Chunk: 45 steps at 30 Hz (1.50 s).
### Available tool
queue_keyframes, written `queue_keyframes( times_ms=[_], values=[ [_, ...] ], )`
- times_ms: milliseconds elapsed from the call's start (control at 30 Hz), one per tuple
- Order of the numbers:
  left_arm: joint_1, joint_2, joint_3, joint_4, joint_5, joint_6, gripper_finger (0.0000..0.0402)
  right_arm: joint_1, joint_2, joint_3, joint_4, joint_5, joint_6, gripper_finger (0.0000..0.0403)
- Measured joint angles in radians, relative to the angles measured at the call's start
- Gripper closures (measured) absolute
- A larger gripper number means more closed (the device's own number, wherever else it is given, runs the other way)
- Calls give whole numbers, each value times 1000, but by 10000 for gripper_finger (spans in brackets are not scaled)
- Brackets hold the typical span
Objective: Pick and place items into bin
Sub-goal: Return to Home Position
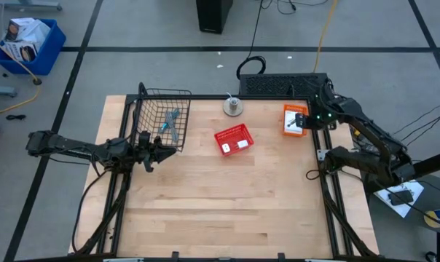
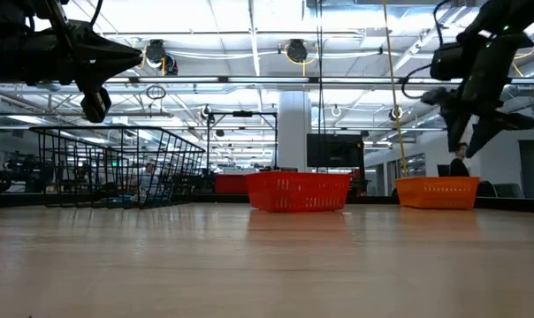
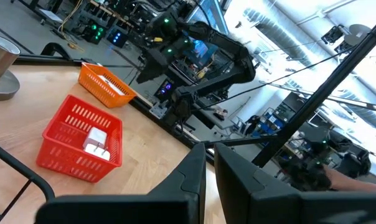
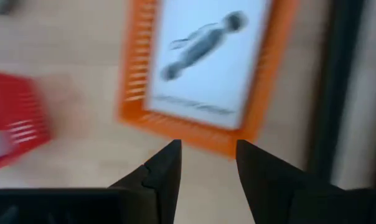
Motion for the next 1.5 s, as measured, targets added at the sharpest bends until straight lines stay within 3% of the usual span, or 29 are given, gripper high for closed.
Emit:
queue_keyframes(
  times_ms=[133,200,433,533,733,900,1033,1133,1333,1500],
  values=[
    [0,0,0,0,0,0,364,48,-92,0,28,-155,79,261],
    [0,0,0,0,0,0,364,108,-138,0,86,-174,143,263],
    [0,0,0,0,0,0,364,410,-196,0,536,-118,346,275],
    [0,0,0,0,0,0,364,530,-195,0,584,-115,341,286],
    [0,0,0,0,0,0,364,729,-186,-57,658,-11,523,314],
    [0,0,0,0,0,0,364,928,-188,-203,964,4,393,325],
    [0,0,0,0,0,0,364,1042,-212,-329,1180,213,281,324],
    [0,0,0,0,0,0,364,1091,-252,-396,1304,258,161,321],
    [0,0,0,0,0,0,364,1139,-381,-439,1308,278,-54,319],
    [0,1,0,0,0,0,364,1141,-499,-484,1280,276,-100,318]
  ],
)
